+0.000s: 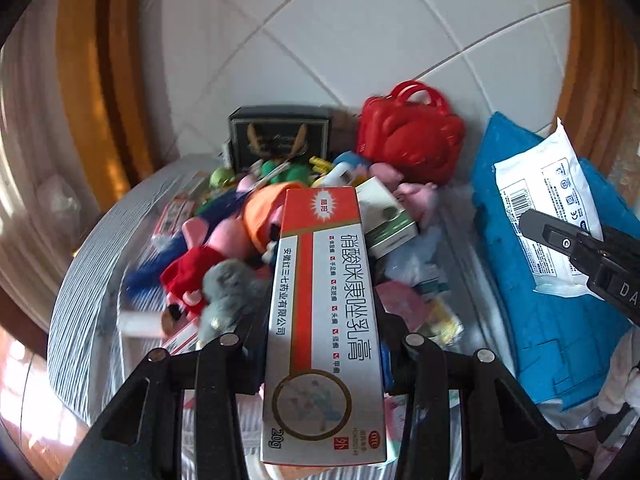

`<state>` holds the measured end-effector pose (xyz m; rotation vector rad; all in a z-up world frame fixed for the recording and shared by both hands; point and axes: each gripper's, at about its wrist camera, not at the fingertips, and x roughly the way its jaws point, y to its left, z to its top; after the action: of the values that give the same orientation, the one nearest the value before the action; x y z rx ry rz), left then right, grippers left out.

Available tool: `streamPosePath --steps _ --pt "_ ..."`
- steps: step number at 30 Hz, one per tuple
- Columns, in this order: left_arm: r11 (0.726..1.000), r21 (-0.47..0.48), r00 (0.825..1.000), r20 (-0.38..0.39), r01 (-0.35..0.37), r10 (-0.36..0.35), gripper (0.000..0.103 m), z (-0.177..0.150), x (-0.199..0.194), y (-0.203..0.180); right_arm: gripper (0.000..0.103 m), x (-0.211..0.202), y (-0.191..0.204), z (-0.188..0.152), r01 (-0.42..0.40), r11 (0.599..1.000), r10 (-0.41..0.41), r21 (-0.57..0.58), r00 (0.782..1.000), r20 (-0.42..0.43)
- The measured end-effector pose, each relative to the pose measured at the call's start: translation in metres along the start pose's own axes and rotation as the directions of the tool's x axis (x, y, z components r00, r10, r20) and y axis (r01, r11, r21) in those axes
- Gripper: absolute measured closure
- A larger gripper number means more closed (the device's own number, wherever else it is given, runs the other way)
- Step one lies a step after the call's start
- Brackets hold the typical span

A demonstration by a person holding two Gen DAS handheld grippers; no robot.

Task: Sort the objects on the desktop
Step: 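Lift the ointment box with the left tool while the right tool lifts the sachet, then carry both items over the blue crate and open both tools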

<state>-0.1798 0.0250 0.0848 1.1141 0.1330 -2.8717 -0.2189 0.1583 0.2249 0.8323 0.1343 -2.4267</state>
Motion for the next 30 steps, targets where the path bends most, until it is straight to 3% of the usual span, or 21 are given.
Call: streamPosePath --steps 4,9,13,16,17,23,30 --pt "0.986 0.114 0.989 0.075 0.120 -0.129 0.063 0.026 -0.014 -0.064 0.086 -0.057 -0.032 0.008 0.104 0.993 -0.108 0.051 0.990 0.088" --pt "0.932 0.261 0.949 0.122 0.251 -0.290 0.063 0.050 -0.034 -0.150 0.086 -0.131 -0.086 0.010 0.262 0.957 -0.280 0.127 0.947 0.154" --pt "0.866 0.370 0.911 0.104 0.337 -0.399 0.063 0.057 -0.047 -0.221 0.086 -0.169 -0.137 -0.001 0.371 0.914 -0.392 0.163 0.912 0.120" --pt "0.817 0.438 0.892 0.069 0.375 -0.446 0.063 0.059 -0.050 -0.272 0.086 -0.190 -0.177 -0.017 0.466 0.870 -0.479 0.159 0.876 0.054" --pt "0.802 0.454 0.889 0.047 0.388 -0.456 0.063 0.059 -0.048 -0.288 0.086 -0.195 -0.194 -0.023 0.495 0.855 -0.504 0.155 0.863 0.023" --pt "0.726 0.516 0.879 -0.126 0.455 -0.461 0.063 0.049 -0.031 -0.379 0.086 -0.196 -0.270 -0.059 0.542 0.826 -0.523 0.155 0.840 -0.146" --pt "0.697 0.568 0.898 -0.234 0.437 -0.372 0.063 0.020 -0.013 -0.436 0.086 -0.182 -0.330 -0.095 0.528 0.842 -0.485 0.111 0.831 -0.271"
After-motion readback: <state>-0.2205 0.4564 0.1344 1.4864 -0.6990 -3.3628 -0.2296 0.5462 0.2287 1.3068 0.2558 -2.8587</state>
